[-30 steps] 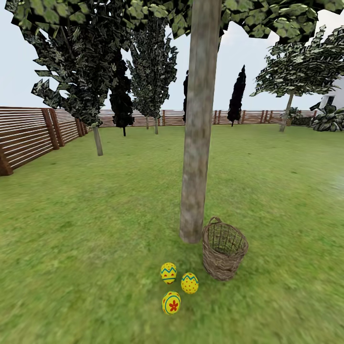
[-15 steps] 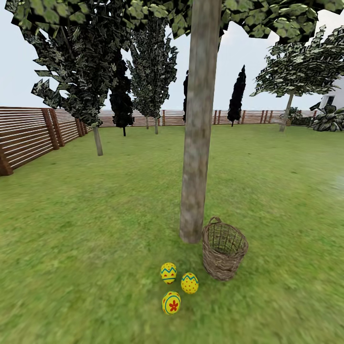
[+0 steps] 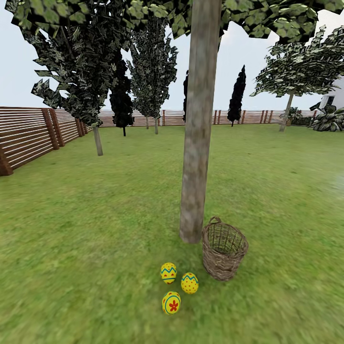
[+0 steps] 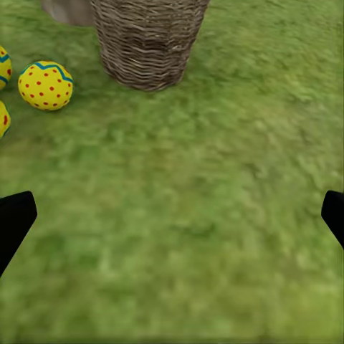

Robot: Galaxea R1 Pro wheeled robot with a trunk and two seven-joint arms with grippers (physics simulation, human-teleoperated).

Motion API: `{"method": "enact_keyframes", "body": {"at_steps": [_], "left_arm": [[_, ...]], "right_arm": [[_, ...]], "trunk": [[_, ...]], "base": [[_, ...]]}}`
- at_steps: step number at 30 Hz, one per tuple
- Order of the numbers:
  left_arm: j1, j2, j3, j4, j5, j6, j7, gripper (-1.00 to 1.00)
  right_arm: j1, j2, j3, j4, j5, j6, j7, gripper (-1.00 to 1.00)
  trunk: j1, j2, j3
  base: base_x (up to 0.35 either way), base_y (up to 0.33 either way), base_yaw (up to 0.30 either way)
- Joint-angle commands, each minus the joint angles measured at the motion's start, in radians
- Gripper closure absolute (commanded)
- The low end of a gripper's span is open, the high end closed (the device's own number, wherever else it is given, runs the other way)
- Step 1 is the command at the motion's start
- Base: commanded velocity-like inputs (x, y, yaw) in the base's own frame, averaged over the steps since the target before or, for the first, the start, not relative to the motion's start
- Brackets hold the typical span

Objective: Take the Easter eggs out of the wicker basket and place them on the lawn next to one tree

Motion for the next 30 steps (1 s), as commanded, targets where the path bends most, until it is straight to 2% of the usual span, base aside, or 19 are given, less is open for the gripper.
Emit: {"method": "enact_keyframes", "body": {"at_steps": [1, 30], "left_arm": [[-0.001, 0.0, 0.0, 0.001, 0.006, -0.003, -0.004, -1.0], [-0.001, 0.0, 0.0, 0.001, 0.006, -0.003, -0.004, -1.0]], "right_arm": [[0.0, 0.0, 0.009, -0.001, -0.005, -0.001, -0.005, -1.0], [0.0, 0.0, 0.01, -0.001, -0.005, -0.001, -0.005, -1.0]], "trunk": [[0.0, -0.001, -0.001], [0.0, -0.001, -0.001]], "base": [[0.0, 0.0, 0.0], [0.0, 0.0, 0.0]]}}
